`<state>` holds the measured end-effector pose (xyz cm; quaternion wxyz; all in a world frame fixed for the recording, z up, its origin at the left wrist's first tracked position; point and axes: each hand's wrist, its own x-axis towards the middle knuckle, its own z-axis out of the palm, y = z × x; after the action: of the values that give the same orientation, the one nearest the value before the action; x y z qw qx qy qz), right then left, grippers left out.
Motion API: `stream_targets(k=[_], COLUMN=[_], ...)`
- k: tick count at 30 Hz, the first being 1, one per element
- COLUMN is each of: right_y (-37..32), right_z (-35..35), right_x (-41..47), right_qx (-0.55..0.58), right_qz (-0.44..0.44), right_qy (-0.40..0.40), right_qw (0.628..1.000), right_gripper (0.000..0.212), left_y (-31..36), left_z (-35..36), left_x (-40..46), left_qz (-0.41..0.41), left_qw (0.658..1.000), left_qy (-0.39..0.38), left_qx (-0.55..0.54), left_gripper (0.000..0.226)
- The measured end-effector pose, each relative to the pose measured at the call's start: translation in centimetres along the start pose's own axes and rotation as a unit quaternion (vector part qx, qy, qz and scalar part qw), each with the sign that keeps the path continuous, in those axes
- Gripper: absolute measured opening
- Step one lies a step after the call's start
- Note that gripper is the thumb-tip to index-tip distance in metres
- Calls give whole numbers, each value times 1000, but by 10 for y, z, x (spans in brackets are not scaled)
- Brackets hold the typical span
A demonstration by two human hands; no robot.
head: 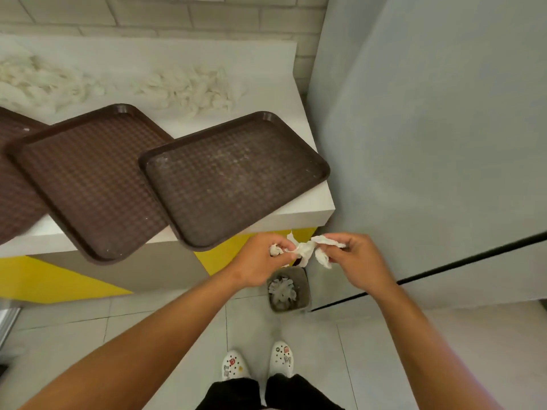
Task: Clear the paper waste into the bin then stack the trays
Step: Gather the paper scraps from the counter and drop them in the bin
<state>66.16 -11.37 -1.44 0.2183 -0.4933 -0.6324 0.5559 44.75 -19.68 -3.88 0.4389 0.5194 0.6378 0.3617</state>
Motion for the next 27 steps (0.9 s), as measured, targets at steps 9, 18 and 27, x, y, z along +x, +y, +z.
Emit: stream_targets(k=[9, 18, 27], right_y=[156, 323, 428], right_z=[48, 105, 123], right_x=[35, 94, 147], right_qx=[-14, -37, -138], right_qz=[80, 198, 188], right_qy=[66, 133, 153], right_qw=[995, 971, 960], right_gripper=[21, 15, 15], left_y=[-131, -293, -399], left_z=[76, 127, 185], left_x=[31, 88, 128], left_qz=[-83, -115, -177], left_qw=[996, 978, 967], left_qy=[-10, -105, -131], left_qx=[28, 142, 127], left_gripper=[10, 13, 15])
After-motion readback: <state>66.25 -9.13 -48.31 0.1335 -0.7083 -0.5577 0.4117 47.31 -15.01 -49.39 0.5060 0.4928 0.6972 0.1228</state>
